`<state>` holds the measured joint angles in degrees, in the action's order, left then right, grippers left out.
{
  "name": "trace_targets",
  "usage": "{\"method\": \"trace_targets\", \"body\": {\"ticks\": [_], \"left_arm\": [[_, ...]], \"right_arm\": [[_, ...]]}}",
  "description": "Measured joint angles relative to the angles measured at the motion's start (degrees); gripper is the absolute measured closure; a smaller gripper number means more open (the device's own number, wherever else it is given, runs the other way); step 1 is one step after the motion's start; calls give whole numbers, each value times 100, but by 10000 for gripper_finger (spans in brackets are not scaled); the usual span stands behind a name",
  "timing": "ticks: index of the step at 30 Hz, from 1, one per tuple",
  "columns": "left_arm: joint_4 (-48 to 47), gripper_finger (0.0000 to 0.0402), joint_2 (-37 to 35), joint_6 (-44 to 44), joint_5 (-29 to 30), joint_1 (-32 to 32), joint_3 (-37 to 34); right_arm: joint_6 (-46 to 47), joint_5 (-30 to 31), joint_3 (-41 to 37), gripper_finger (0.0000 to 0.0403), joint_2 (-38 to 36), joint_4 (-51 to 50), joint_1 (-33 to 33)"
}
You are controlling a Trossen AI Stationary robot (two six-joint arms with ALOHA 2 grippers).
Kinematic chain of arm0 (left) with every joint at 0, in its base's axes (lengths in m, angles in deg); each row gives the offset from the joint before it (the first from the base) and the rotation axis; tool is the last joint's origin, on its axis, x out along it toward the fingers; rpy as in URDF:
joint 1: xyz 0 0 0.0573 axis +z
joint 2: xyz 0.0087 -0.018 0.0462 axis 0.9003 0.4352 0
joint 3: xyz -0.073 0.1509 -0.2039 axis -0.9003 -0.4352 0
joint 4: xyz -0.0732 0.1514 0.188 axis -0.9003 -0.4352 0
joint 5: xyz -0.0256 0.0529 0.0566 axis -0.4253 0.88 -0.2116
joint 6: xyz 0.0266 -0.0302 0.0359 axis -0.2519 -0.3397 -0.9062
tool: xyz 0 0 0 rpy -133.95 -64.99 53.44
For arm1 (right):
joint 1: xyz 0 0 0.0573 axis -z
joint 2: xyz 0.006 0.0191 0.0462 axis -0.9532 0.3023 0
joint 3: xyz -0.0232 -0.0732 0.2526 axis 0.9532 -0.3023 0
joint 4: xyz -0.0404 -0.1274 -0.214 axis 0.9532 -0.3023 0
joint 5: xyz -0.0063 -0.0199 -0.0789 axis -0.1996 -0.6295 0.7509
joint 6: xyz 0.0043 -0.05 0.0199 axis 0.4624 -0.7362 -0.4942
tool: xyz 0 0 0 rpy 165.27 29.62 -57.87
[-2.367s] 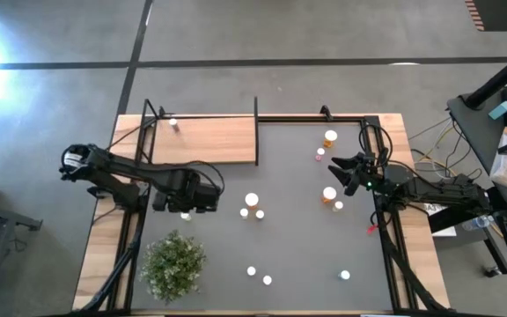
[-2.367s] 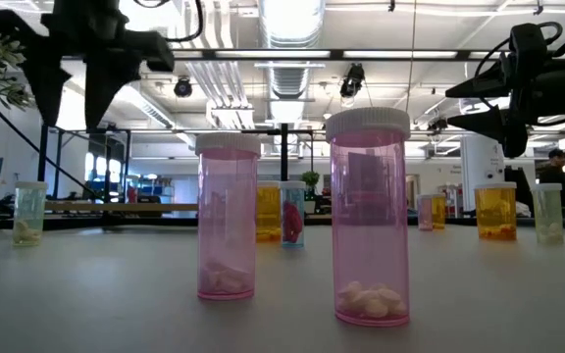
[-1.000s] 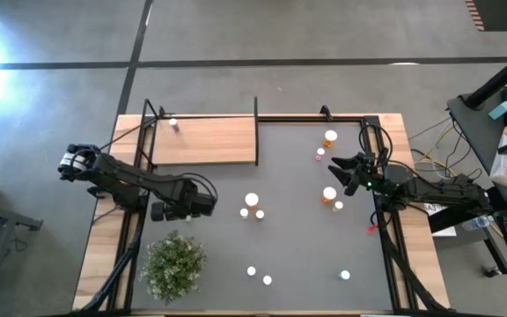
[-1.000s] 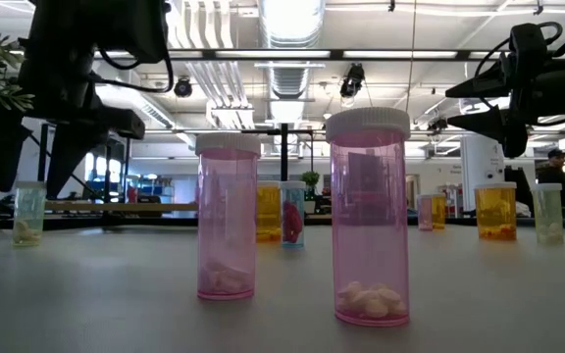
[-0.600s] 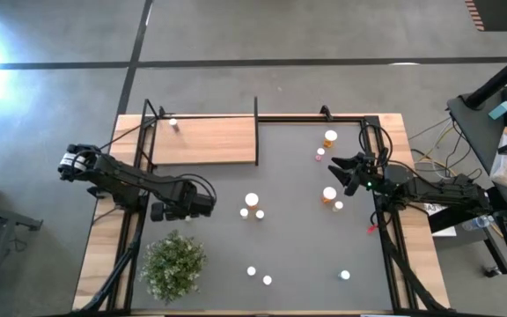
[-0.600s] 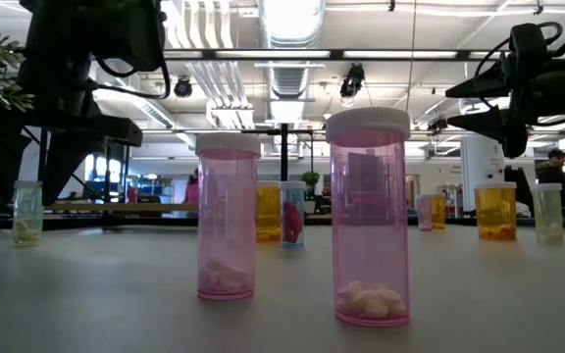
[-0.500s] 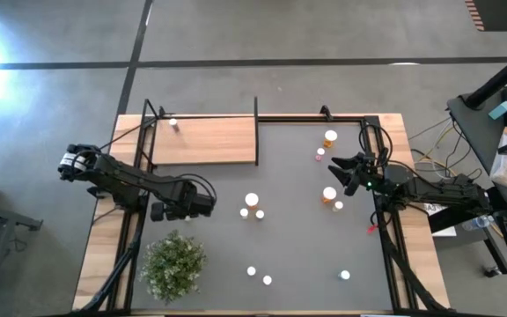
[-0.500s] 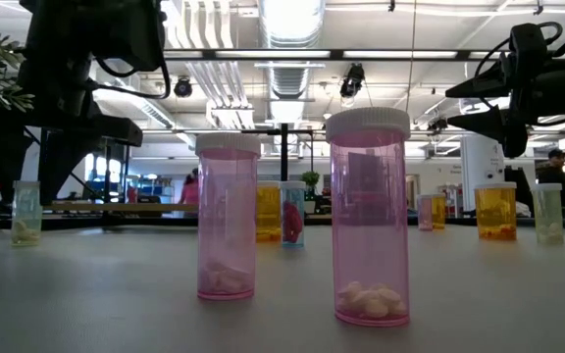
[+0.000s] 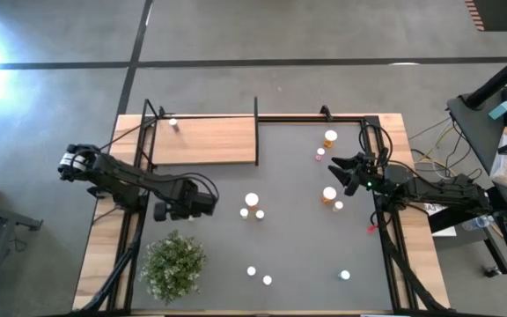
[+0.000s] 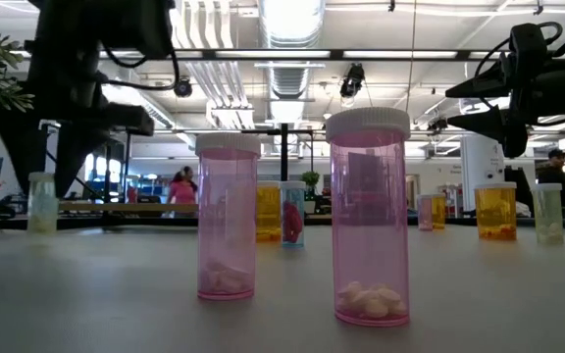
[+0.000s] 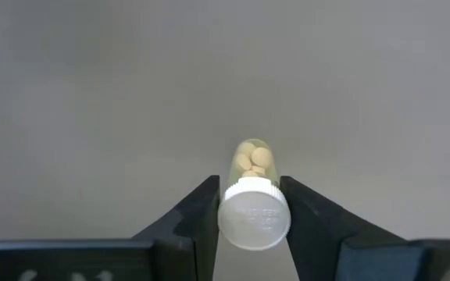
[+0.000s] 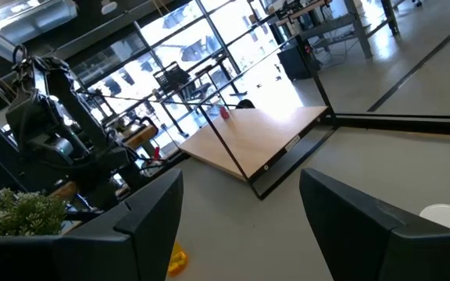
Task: Pick and place medicine bottles onto shelf by color
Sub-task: Put the left yellow pill bottle on the shelf
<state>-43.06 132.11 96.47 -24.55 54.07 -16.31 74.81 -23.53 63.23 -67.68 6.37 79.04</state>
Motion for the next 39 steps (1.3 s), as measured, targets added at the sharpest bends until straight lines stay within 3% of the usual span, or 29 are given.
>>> {"method": "trace_targets", "body": {"ticks": [14, 23, 39], "left_arm": [[-88, 304, 21, -1980, -4, 1462, 740], [-913, 307, 266, -3332, 136, 2384, 1492], [-1084, 305, 308, -7580, 1128, 4186, 2010]], "right_arm": [[0, 0, 0, 156, -1, 0, 2], [0, 0, 0, 156, 0, 0, 1], [0, -2, 0, 156, 0, 0, 2]]}}
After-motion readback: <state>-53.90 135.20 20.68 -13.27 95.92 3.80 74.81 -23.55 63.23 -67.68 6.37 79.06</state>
